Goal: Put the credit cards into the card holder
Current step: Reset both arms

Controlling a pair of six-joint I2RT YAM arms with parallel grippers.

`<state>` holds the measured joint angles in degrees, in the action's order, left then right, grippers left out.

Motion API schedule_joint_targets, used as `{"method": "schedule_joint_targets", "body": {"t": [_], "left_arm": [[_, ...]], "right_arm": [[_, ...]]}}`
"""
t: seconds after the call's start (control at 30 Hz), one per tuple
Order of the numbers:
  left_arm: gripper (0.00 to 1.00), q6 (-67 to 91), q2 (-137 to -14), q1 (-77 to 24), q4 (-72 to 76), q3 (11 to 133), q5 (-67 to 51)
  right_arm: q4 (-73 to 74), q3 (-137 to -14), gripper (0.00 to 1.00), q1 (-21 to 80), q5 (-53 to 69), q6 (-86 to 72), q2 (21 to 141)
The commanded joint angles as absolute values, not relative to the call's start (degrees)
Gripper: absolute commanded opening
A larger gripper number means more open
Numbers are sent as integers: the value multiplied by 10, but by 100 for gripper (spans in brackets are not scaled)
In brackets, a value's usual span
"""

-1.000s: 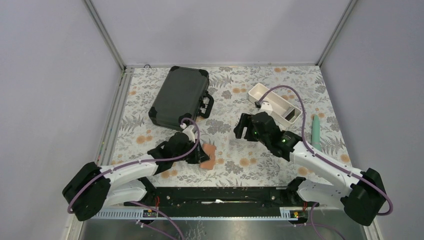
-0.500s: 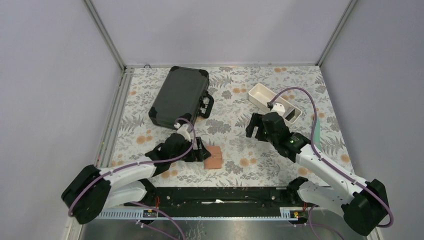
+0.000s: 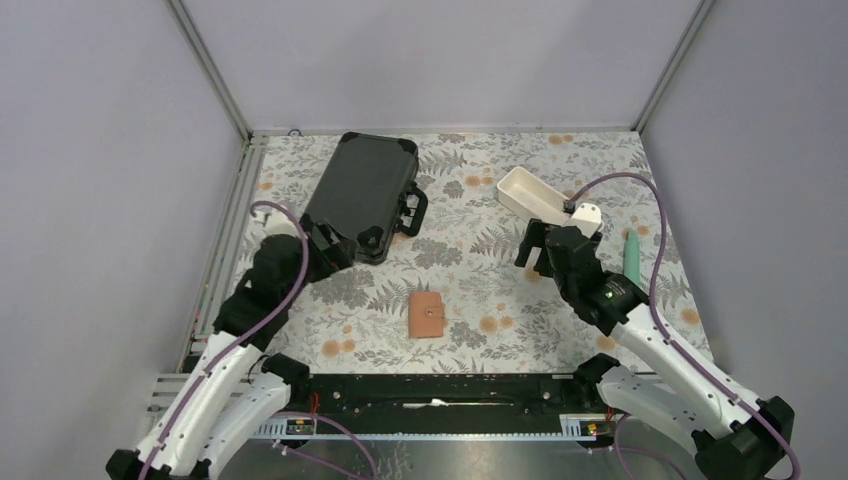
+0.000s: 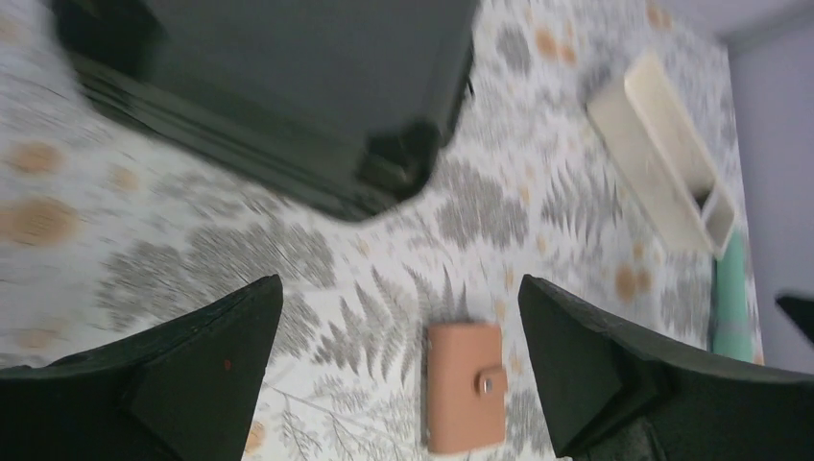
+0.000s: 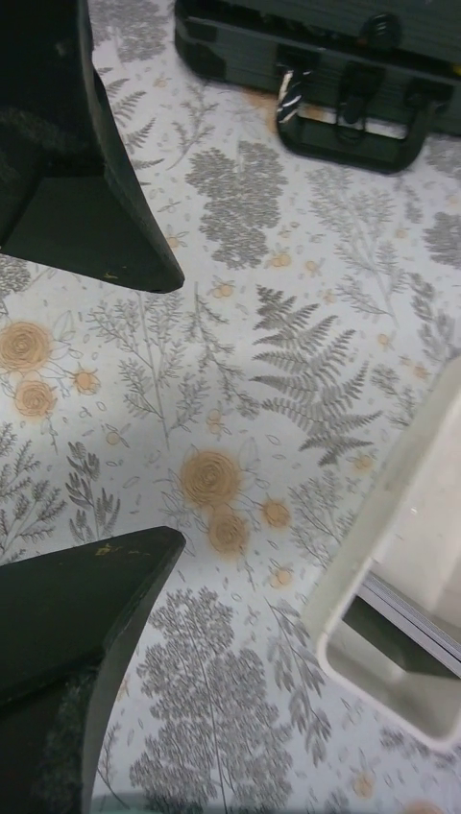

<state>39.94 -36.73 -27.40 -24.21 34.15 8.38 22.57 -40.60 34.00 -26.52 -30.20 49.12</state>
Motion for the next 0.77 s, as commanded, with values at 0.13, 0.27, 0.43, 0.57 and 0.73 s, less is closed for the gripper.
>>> {"method": "schedule_joint_targets", "body": {"t": [0.13,0.27,0.43,0.57,0.73], "left_arm": [[99,265,-375,-122,-399,524,121],[99,226,-333,-120,-376,510,189],[99,214,-285,-119,-346,452,220],[99,214,-293,-119,-347,453,221],[99,211,-298,-119,-348,450,226]], "right_arm": [[199,-434,100,337,-390,-226,439],[162,-406,100,337,-398,-212,392],[146,-390,100,337,-401,-205,353],[145,-390,99,337,-404,-203,355],[143,-386,100,337,-401,-205,351]]}}
